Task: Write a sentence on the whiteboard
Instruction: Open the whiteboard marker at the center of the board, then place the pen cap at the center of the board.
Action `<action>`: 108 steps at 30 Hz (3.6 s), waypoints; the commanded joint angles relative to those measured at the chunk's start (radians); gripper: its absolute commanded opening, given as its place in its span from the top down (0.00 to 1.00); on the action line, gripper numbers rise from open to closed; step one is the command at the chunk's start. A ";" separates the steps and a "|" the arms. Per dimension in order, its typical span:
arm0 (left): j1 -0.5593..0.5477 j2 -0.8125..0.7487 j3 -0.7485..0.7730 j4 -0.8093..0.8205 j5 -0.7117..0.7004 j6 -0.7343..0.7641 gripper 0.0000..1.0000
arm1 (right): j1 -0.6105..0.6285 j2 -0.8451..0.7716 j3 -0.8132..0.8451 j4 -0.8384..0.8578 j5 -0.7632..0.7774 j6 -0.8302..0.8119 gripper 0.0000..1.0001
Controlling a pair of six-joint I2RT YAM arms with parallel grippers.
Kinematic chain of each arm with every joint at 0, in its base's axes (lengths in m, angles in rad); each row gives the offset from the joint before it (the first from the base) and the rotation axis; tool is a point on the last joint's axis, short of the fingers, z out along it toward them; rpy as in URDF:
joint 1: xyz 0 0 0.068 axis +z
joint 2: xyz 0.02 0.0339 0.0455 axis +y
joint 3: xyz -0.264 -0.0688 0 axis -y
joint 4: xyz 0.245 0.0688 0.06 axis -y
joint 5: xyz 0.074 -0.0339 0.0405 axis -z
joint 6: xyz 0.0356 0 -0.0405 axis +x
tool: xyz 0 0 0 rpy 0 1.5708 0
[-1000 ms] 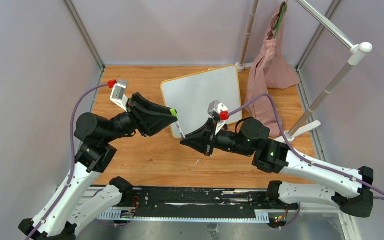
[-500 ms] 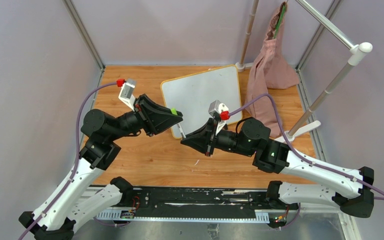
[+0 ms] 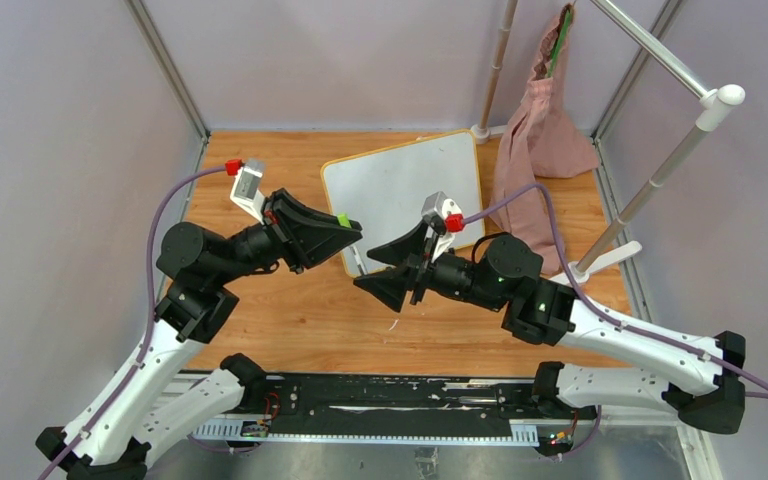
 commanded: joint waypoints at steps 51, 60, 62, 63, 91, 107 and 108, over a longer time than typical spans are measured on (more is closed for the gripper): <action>-0.105 0.021 -0.114 -0.674 -0.382 0.262 1.00 | 0.007 -0.367 -0.136 -0.527 0.542 -0.042 1.00; -0.477 0.464 0.051 -0.891 -0.728 0.448 1.00 | 0.007 -0.467 -0.135 -0.689 0.642 -0.027 1.00; -0.516 0.556 0.085 -0.897 -0.740 0.501 1.00 | 0.007 -0.494 -0.137 -0.708 0.650 -0.026 1.00; -0.524 0.595 0.099 -0.896 -0.738 0.524 1.00 | 0.007 -0.509 -0.138 -0.717 0.651 -0.026 1.00; -0.532 1.070 0.183 -0.825 -0.708 0.578 0.92 | 0.007 -0.661 -0.158 -0.776 0.631 -0.015 1.00; -0.532 1.080 0.162 -0.815 -0.711 0.566 0.69 | 0.007 -0.660 -0.158 -0.775 0.630 -0.010 1.00; -0.532 1.080 0.163 -0.816 -0.709 0.567 0.69 | 0.007 -0.660 -0.159 -0.776 0.630 -0.010 1.00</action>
